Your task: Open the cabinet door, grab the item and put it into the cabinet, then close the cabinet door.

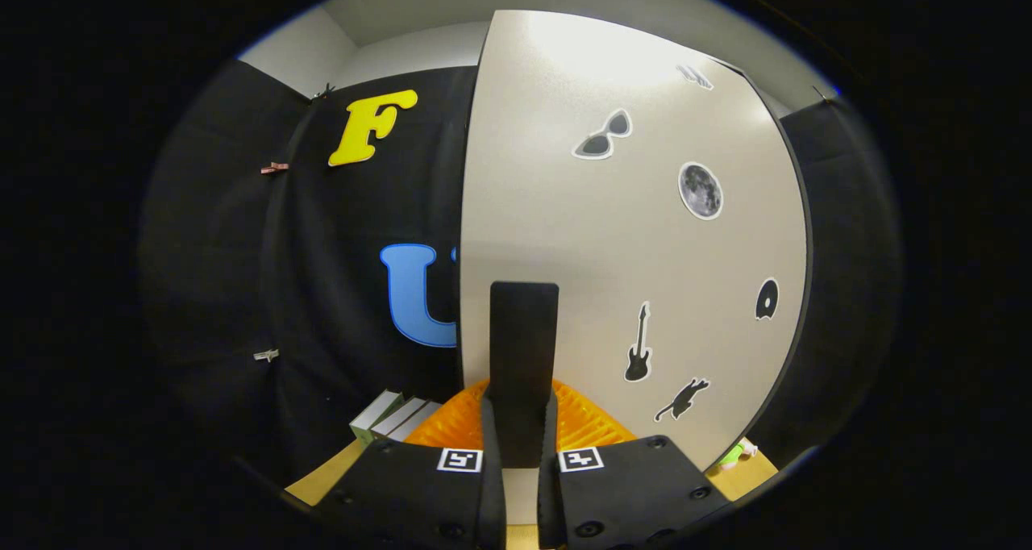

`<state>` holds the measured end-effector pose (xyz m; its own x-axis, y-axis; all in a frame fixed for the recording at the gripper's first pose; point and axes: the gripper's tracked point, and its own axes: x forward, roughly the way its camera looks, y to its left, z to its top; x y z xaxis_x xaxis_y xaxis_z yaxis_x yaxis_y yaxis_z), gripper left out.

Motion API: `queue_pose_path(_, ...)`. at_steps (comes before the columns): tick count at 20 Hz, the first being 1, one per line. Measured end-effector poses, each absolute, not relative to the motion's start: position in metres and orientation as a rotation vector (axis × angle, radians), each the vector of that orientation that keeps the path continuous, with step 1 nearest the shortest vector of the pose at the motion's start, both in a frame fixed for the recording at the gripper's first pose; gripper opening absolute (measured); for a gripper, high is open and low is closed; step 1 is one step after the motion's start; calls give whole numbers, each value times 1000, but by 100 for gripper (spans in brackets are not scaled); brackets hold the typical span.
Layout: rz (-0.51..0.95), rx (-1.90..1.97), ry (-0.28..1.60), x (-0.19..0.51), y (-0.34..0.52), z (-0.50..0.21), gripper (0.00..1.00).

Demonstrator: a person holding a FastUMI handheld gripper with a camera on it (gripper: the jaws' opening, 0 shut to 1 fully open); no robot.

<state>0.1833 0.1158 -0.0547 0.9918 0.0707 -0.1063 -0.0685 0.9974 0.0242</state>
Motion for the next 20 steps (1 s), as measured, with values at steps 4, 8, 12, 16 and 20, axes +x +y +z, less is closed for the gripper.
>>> queue_pose_path(4,72,-7,107,171,111,-53,19)
queue_pose_path(8,92,4,102,148,105,-46,19)
queue_pose_path(12,121,-2,94,133,99,-41,19)
queue_pose_path(16,200,-5,97,119,93,-41,19)
queue_pose_path(20,285,2,105,106,83,-39,19)
